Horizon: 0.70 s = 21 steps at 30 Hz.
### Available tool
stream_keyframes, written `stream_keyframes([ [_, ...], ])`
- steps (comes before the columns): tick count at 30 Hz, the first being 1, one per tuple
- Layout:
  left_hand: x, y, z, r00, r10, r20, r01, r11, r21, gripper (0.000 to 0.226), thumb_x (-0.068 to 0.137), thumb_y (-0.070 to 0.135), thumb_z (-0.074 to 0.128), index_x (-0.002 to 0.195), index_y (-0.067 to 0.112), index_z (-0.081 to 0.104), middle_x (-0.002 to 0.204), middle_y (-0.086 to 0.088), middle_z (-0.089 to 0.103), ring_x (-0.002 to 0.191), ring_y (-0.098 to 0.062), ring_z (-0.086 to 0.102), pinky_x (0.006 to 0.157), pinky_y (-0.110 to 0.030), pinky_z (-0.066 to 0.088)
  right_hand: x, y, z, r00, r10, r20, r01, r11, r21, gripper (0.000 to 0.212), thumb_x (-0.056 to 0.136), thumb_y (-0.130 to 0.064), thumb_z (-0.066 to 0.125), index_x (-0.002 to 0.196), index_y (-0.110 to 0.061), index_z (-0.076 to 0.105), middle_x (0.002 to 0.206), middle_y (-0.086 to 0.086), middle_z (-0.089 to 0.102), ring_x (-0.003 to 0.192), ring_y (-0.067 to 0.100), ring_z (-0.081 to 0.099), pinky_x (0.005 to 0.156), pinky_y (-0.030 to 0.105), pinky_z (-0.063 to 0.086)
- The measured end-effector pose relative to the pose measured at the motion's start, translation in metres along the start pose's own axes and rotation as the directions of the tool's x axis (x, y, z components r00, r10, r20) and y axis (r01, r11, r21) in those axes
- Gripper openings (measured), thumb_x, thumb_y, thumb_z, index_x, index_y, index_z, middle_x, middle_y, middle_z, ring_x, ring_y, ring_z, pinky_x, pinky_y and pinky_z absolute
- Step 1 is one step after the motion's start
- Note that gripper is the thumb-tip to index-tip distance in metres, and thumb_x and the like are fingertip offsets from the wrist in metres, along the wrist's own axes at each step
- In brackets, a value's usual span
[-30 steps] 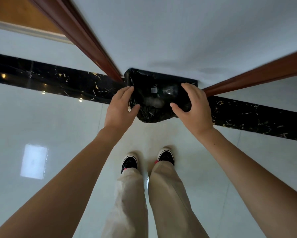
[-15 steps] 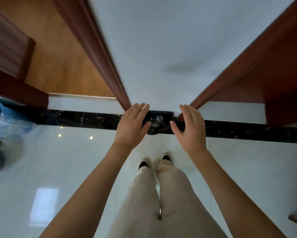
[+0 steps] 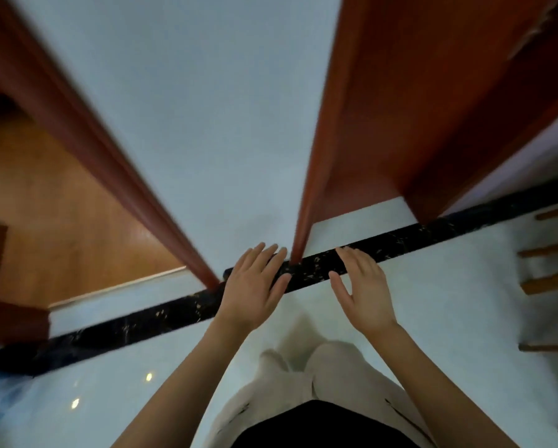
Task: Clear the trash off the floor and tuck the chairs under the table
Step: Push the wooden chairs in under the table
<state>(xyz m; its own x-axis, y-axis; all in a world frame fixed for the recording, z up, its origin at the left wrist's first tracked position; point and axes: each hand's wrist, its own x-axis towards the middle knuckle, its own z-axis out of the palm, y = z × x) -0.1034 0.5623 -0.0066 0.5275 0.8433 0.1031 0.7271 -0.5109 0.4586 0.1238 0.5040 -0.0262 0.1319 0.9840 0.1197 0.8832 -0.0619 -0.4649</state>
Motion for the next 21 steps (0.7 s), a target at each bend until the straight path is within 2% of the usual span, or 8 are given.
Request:
stream_keyframes([
  [4,0.051,0.044,-0.001,0.984,0.177,0.016,-0.177,0.984,-0.002,0.057,0.1,0.046,0.024,0.137,0.011,0.05,0.14,-0.007,0.052,0.134,-0.028,0.04,0.112,-0.042,0.03,-0.01,0.032,-0.047,0.983,0.124,-0.133,-0.124,0.992,0.003,0.058,0.1,-0.049,0.032,0.141,-0.012,0.049,0.141,0.008,0.053,0.134,0.027,0.044,0.11,0.044,0.036],
  [8,0.093,0.11,0.014,0.947,0.321,0.025,-0.32,0.947,-0.036,0.055,0.101,0.044,0.024,0.135,0.012,0.052,0.138,-0.005,0.053,0.132,-0.025,0.042,0.11,-0.042,0.033,-0.036,0.075,-0.092,0.932,0.253,-0.258,-0.256,0.966,0.021,0.057,0.1,-0.049,0.031,0.141,-0.014,0.049,0.141,0.005,0.053,0.133,0.026,0.044,0.109,0.045,0.037],
  [14,0.121,0.223,0.092,0.853,0.484,0.196,-0.475,0.875,-0.093,0.061,0.101,0.049,0.017,0.138,0.013,0.05,0.139,-0.004,0.053,0.132,-0.023,0.043,0.111,-0.04,0.032,-0.117,0.168,-0.141,0.809,0.499,-0.31,-0.509,0.859,0.054,0.058,0.1,-0.052,0.028,0.144,-0.019,0.045,0.144,0.001,0.051,0.135,0.022,0.041,0.111,0.043,0.035],
  [17,0.123,0.288,0.144,0.804,0.53,0.271,-0.506,0.848,-0.157,0.058,0.101,0.048,0.021,0.138,0.013,0.05,0.139,-0.003,0.053,0.132,-0.021,0.042,0.112,-0.034,0.029,-0.168,0.223,-0.167,0.733,0.598,-0.324,-0.608,0.79,0.083,0.058,0.1,-0.053,0.028,0.144,-0.02,0.045,0.144,0.0,0.051,0.135,0.023,0.042,0.111,0.044,0.037],
  [21,0.128,0.38,0.202,0.694,0.629,0.349,-0.583,0.776,-0.24,0.064,0.1,0.053,0.014,0.139,0.015,0.048,0.142,0.0,0.05,0.133,-0.019,0.041,0.113,-0.027,0.022,-0.227,0.287,-0.21,0.606,0.703,-0.371,-0.721,0.683,0.117,0.059,0.099,-0.053,0.029,0.143,-0.018,0.047,0.14,0.001,0.054,0.131,0.023,0.046,0.107,0.043,0.041],
])
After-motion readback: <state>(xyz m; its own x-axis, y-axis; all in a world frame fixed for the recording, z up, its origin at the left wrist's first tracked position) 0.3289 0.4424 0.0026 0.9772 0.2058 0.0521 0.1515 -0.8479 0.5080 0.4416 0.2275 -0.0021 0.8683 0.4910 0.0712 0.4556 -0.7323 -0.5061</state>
